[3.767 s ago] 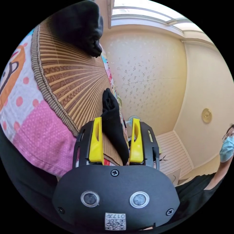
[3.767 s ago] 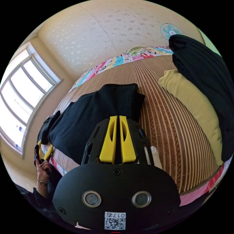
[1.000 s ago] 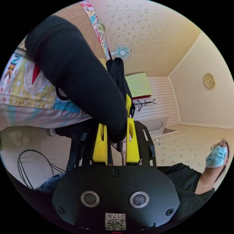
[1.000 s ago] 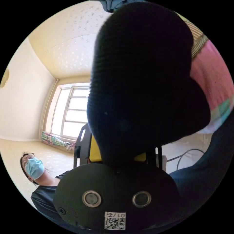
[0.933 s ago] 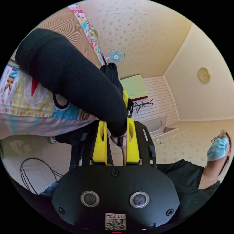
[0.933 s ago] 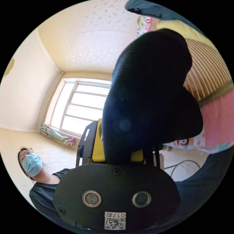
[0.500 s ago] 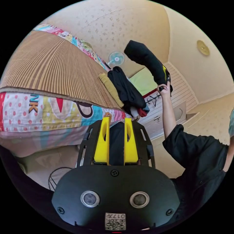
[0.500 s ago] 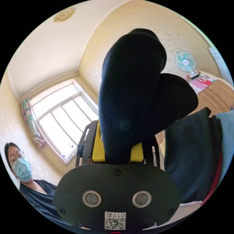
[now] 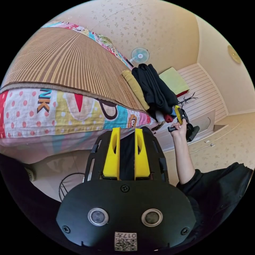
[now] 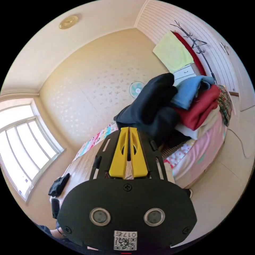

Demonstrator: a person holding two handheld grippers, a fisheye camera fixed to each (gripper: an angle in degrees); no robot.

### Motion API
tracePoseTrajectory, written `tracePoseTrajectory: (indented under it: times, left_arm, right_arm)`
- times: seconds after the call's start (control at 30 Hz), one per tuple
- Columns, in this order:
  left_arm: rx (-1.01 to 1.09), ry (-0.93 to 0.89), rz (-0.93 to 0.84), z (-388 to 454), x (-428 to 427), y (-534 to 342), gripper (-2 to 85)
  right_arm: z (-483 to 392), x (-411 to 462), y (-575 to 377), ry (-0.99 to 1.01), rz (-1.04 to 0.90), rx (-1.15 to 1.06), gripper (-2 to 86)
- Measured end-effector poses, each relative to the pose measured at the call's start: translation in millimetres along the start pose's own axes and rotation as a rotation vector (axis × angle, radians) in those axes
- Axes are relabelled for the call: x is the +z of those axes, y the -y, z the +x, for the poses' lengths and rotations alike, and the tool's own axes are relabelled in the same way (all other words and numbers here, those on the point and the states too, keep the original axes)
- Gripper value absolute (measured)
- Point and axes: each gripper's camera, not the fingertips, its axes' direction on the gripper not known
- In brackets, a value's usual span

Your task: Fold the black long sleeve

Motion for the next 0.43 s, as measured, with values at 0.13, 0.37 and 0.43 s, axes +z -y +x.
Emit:
tracePoseTrajectory:
  times: [0.13, 0.37, 0.43]
  left_arm:
    - [0.038, 0.018, -0.05, 16, 14, -1, 8.0]
    - [0.171, 0.186, -0.077, 50, 21, -4, 5.7]
    - [0.192, 0.23, -0.069, 55, 19, -2, 4.7]
  right_arm:
    - [-64, 119, -69, 0.287, -0.422, -0.199, 0.9]
    - [-92, 183, -175, 0.142, -0.629, -0.34, 0.6]
    - [-78, 179, -174, 0.19, -0.594, -0.272, 0.6]
